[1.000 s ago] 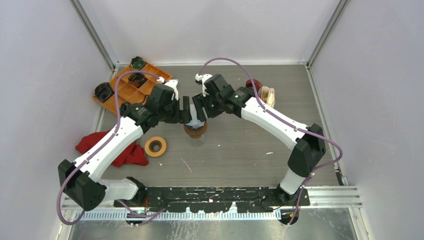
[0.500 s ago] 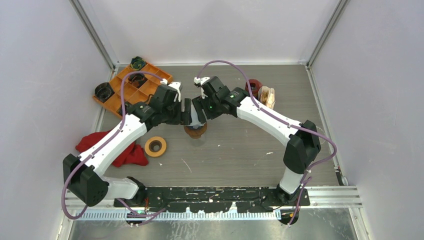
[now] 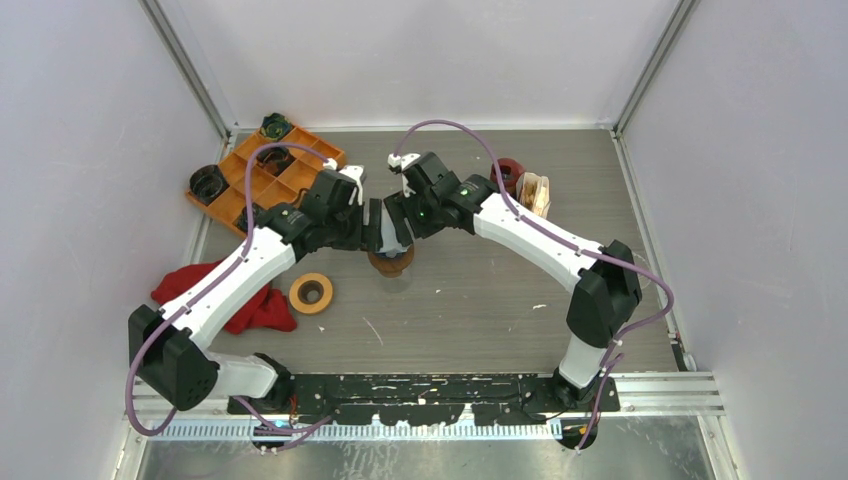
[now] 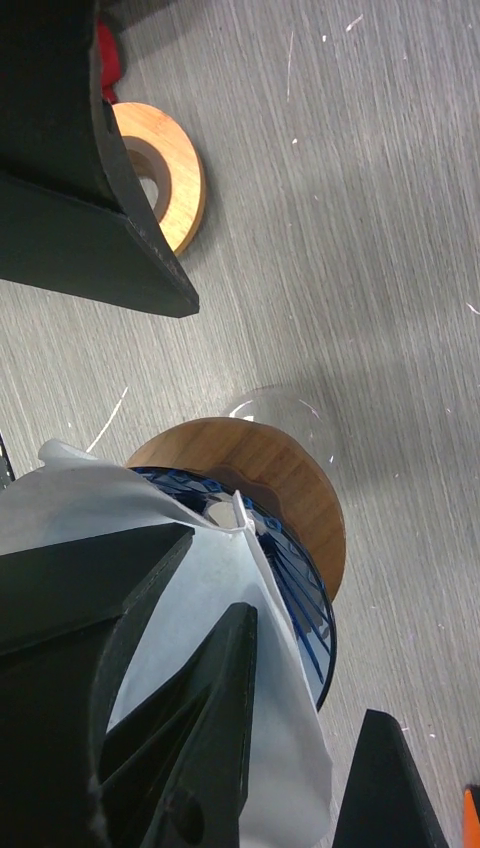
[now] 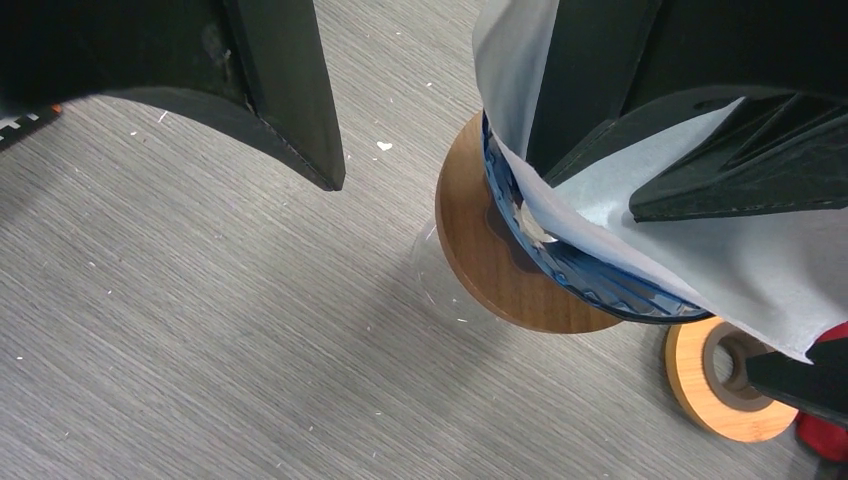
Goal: Place the coffee filter in the dripper
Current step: Place the coffee filter in the coffee dripper.
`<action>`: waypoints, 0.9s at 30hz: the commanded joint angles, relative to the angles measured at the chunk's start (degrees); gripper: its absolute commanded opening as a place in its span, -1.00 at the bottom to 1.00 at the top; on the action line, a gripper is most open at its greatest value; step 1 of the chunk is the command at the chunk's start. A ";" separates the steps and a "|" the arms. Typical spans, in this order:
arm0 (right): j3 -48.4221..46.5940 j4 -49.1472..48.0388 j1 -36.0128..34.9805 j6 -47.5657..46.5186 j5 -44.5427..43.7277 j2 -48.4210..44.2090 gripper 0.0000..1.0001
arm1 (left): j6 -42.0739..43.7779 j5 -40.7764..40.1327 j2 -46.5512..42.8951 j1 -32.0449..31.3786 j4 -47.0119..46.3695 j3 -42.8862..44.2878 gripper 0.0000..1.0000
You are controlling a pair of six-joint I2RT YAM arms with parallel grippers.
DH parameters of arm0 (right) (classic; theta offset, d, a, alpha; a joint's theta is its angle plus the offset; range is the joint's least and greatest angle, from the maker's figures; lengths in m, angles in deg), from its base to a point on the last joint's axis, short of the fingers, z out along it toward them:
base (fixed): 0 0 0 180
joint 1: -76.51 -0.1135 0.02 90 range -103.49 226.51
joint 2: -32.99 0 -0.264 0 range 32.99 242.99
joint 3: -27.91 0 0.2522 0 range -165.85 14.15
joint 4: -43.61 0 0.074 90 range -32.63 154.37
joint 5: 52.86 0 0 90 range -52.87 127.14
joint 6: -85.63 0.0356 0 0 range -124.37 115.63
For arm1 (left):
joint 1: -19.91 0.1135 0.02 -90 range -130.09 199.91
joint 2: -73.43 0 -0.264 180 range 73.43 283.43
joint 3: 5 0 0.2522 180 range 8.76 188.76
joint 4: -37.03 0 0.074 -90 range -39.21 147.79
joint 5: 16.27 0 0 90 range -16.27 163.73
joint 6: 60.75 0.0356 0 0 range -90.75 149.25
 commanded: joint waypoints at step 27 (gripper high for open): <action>0.06 -0.48 0.38 -0.32 0.58 -9.04 0.47 | -0.29 0.93 -5.25 0.37 -0.62 3.14 0.66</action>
